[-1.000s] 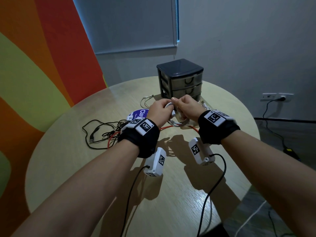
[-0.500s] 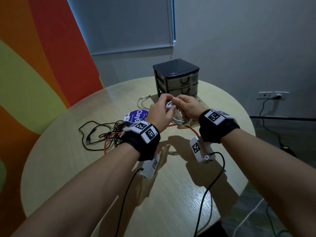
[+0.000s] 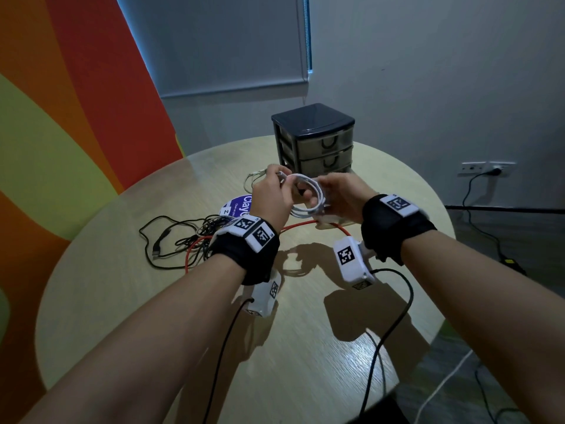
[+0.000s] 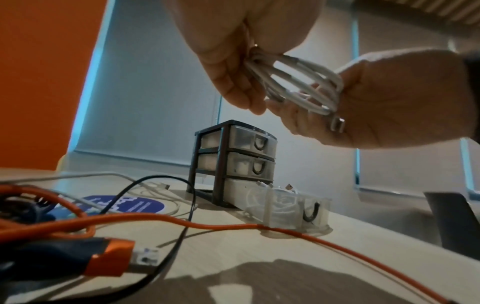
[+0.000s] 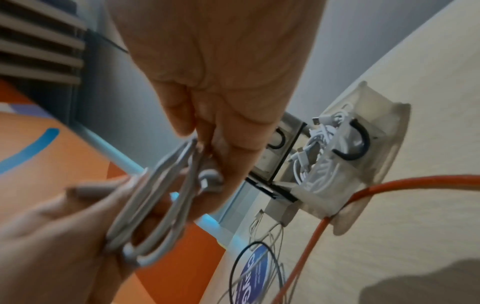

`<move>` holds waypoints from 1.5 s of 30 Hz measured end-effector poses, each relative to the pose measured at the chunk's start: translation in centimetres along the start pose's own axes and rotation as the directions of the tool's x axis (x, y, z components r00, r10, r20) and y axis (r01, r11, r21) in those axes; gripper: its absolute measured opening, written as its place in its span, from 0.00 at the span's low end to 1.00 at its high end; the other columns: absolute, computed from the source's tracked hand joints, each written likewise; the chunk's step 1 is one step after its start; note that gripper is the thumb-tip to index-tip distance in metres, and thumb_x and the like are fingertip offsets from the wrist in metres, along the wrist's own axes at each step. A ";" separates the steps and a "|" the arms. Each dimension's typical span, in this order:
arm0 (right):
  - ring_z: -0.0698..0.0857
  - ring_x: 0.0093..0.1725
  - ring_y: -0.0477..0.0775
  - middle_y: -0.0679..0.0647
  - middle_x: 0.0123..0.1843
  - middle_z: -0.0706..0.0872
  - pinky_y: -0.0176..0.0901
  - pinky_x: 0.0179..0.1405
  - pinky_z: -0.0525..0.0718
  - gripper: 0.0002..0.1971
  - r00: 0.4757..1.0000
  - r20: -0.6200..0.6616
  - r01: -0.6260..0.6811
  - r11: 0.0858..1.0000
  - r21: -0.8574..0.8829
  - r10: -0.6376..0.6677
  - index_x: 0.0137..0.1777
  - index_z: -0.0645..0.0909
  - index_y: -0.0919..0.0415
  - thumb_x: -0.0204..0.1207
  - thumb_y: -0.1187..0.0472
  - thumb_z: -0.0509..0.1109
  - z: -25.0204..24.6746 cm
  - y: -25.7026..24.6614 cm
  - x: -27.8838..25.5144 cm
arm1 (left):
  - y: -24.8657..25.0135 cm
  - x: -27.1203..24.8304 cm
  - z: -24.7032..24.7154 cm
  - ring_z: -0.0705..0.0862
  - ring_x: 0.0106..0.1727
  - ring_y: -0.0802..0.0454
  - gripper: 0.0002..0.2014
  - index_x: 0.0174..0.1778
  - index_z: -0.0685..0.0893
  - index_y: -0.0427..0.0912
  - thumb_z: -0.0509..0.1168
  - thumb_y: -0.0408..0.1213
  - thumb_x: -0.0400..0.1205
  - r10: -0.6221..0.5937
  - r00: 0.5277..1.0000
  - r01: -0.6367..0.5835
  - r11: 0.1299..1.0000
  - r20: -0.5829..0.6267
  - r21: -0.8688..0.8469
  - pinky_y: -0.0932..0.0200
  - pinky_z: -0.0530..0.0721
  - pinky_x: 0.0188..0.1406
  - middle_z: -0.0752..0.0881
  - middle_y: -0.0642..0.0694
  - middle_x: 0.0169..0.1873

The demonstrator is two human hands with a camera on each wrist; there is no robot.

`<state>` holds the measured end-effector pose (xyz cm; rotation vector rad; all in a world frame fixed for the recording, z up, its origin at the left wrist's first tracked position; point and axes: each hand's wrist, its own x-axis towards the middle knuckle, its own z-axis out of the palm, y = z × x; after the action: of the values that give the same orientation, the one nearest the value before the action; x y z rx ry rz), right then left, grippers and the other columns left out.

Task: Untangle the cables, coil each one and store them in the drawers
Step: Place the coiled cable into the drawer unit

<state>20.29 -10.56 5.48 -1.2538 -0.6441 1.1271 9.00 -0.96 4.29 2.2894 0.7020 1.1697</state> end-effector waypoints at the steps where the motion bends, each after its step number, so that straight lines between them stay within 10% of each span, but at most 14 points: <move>1: 0.84 0.36 0.51 0.55 0.37 0.85 0.43 0.41 0.83 0.12 1.000 0.012 -0.015 1.000 -0.025 0.015 0.52 0.82 0.65 0.82 0.63 0.57 -0.2 -0.1 -0.3 | -0.3 0.1 -0.1 0.86 0.42 0.41 0.10 0.55 0.81 0.32 0.62 0.34 0.84 -0.009 1.000 0.009 1.000 -0.015 -0.010 0.53 0.83 0.42 0.87 0.35 0.42; 11: 0.88 0.34 0.48 0.56 0.37 0.89 0.34 0.36 0.87 0.04 0.995 -0.103 -0.022 0.941 -0.336 -0.014 0.46 0.86 0.63 0.74 0.67 0.72 -1.7 -0.5 -0.5 | -1.7 -0.1 -0.5 0.86 0.43 0.41 0.10 0.55 0.84 0.29 0.63 0.30 0.82 0.245 0.968 -0.250 0.963 0.059 0.101 0.63 0.75 0.43 0.88 0.35 0.44; 25: 0.90 0.36 0.47 0.58 0.39 0.91 0.29 0.32 0.86 0.14 0.995 0.070 -0.088 0.979 0.182 0.077 0.63 0.77 0.72 0.79 0.73 0.60 -1.3 -1.0 -0.8 | -2.1 0.2 -1.2 0.85 0.35 0.37 0.10 0.54 0.83 0.30 0.60 0.26 0.80 0.351 0.935 -0.351 0.904 0.043 0.244 0.49 0.85 0.35 0.86 0.33 0.37; 33: 0.78 0.24 0.39 0.48 0.28 0.86 0.25 0.24 0.78 0.08 0.993 0.103 -0.062 0.996 0.059 0.055 0.55 0.80 0.65 0.81 0.68 0.61 -0.4 -0.4 -0.8 | -1.8 0.1 -0.6 0.87 0.36 0.39 0.09 0.51 0.84 0.29 0.64 0.25 0.77 0.290 0.957 -0.280 0.940 -0.021 0.196 0.57 0.81 0.36 0.88 0.35 0.38; 38: 0.88 0.37 0.46 0.55 0.44 0.89 0.37 0.39 0.88 0.07 0.990 0.129 -0.057 0.998 -0.009 0.058 0.49 0.81 0.63 0.82 0.66 0.61 -0.5 -0.4 -0.5 | -1.1 0.1 0.2 0.87 0.40 0.38 0.11 0.50 0.85 0.28 0.61 0.31 0.81 0.248 0.967 -0.238 0.962 -0.066 0.131 0.63 0.74 0.39 0.88 0.34 0.40; 45: 0.88 0.38 0.52 0.60 0.37 0.87 0.38 0.40 0.89 0.06 0.998 -0.064 -0.018 0.996 -0.093 0.012 0.47 0.83 0.66 0.80 0.66 0.64 -1.2 -0.2 0.0 | 0.1 -0.2 1.4 0.83 0.55 0.45 0.15 0.62 0.82 0.37 0.56 0.39 0.86 -0.152 0.984 0.157 0.987 0.088 -0.045 0.63 0.74 0.47 0.86 0.39 0.53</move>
<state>21.41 -11.02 5.38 -1.3711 -0.6464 1.0751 10.11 -1.47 3.47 2.1849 0.7924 1.0022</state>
